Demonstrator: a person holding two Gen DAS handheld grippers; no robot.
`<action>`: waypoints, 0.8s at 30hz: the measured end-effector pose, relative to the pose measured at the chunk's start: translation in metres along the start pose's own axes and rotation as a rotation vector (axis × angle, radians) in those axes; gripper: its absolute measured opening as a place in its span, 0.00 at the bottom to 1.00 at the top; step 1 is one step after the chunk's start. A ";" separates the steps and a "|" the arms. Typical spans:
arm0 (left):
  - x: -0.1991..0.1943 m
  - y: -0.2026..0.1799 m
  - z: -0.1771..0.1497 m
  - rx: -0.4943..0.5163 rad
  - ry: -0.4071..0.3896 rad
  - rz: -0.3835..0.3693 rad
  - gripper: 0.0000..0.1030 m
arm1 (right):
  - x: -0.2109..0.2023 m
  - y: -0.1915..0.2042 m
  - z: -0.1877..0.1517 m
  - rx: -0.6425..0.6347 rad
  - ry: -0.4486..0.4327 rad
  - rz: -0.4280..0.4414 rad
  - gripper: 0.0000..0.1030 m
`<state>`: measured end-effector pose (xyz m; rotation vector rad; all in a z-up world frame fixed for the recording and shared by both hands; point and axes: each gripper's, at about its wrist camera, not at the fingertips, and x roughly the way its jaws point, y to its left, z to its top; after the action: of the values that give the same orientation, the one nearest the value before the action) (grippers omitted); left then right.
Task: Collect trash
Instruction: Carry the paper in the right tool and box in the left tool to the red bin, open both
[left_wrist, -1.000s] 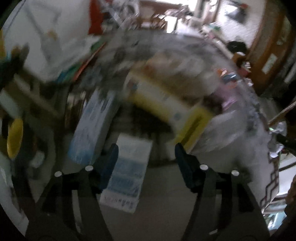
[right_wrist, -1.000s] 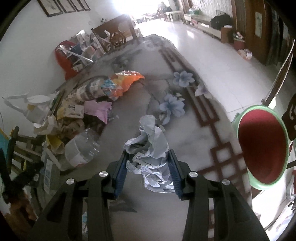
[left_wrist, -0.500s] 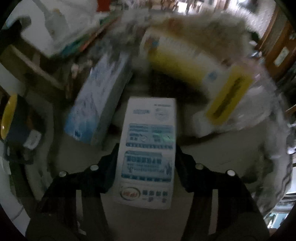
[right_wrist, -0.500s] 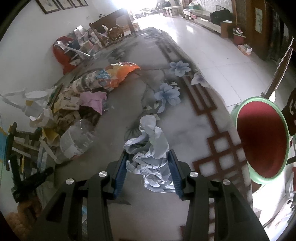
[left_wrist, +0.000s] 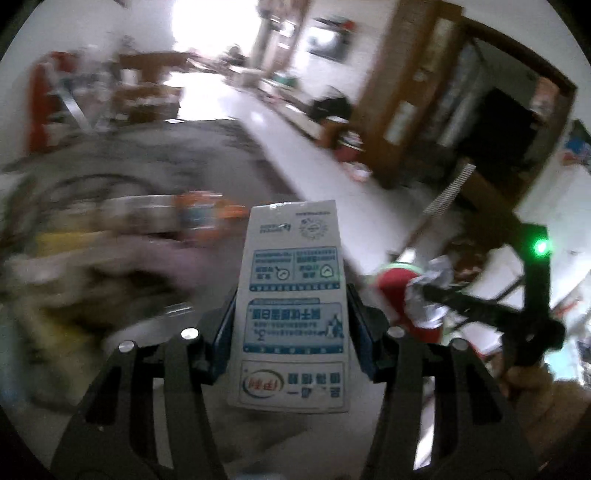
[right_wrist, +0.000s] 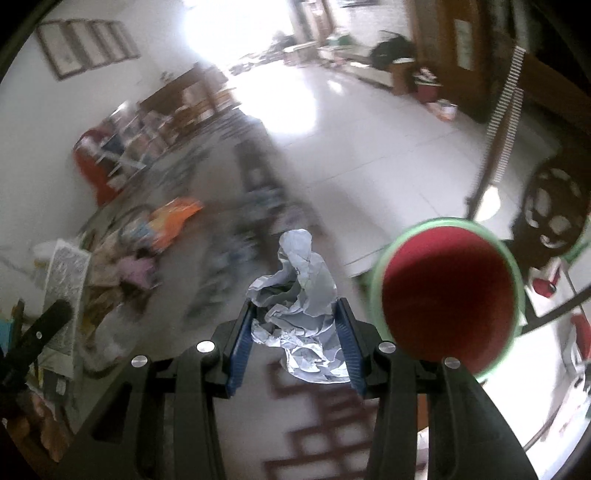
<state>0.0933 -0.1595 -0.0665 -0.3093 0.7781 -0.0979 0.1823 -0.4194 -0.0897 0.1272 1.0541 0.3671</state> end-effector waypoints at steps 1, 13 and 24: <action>0.018 -0.017 0.006 0.024 0.020 -0.039 0.51 | -0.002 -0.011 0.001 0.016 -0.005 -0.013 0.41; 0.154 -0.142 0.015 0.135 0.255 -0.224 0.67 | -0.010 -0.124 0.005 0.168 0.003 -0.060 0.65; 0.126 -0.124 0.024 0.081 0.186 -0.152 0.73 | -0.014 -0.129 0.007 0.181 -0.021 -0.057 0.66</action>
<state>0.2032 -0.2969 -0.0969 -0.2843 0.9319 -0.3041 0.2120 -0.5438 -0.1100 0.2621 1.0670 0.2176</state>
